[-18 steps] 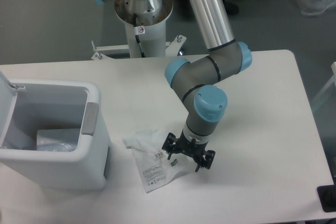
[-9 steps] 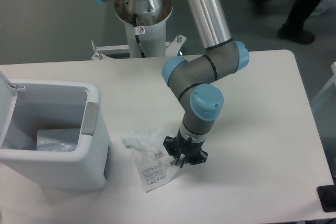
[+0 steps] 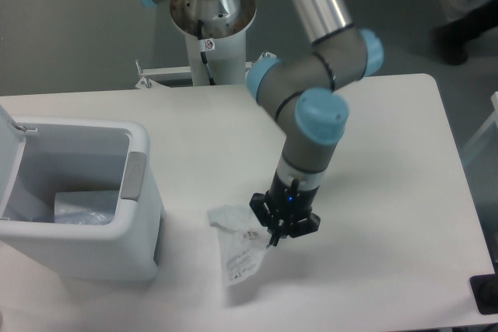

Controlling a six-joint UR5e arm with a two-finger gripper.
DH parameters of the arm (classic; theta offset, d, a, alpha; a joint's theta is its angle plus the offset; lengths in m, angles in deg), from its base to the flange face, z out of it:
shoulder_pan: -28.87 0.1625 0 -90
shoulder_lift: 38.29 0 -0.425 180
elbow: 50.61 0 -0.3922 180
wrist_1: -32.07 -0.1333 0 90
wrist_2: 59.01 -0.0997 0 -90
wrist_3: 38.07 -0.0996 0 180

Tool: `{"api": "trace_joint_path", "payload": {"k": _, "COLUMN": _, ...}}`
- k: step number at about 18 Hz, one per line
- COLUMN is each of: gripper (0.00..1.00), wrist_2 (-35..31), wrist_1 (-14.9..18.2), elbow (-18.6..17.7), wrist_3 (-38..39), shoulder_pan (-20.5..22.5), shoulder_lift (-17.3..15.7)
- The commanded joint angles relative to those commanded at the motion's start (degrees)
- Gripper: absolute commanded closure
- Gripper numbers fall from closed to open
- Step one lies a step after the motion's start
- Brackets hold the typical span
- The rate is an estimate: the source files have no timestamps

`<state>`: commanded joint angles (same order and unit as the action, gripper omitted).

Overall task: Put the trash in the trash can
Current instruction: 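Lift the bag and swing it over the trash bin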

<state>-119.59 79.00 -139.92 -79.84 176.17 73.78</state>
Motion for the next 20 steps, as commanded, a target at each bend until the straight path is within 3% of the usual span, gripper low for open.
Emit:
{"api": "trace_joint_path", "payload": {"k": 3, "gripper": 1.00, "wrist_2": 5.03, "wrist_1": -0.09, "elbow": 3.52, "wrist_3": 6.25, "shoulder_pan": 1.15, "shoulder_lift": -2.90}}
{"api": "trace_joint_path", "payload": {"k": 6, "gripper": 1.00, "wrist_2": 5.65, "wrist_1": -0.09, "elbow": 5.98, "wrist_3": 9.94, "shoulder_pan": 0.97, "shoulder_lift": -5.62}}
{"api": "trace_joint_path", "payload": {"k": 11, "gripper": 1.00, "wrist_2": 11.88, "wrist_1": -0.35, "elbow": 8.97, "wrist_3": 11.19, "shoulder_pan": 0.80, "shoulder_lift": -11.33}}
{"api": "trace_joint_path", "payload": {"k": 15, "gripper": 1.00, "wrist_2": 17.94, "wrist_1": -0.35, "elbow": 8.89, "wrist_3": 11.10, "shoulder_pan": 0.27, "shoulder_lift": -15.03}}
{"api": "trace_joint_path", "payload": {"k": 20, "gripper": 1.00, "wrist_2": 18.66, "wrist_1": -0.35, "elbow": 8.10, "wrist_3": 10.31, "shoulder_pan": -3.59, "shoulder_lift": -18.46}}
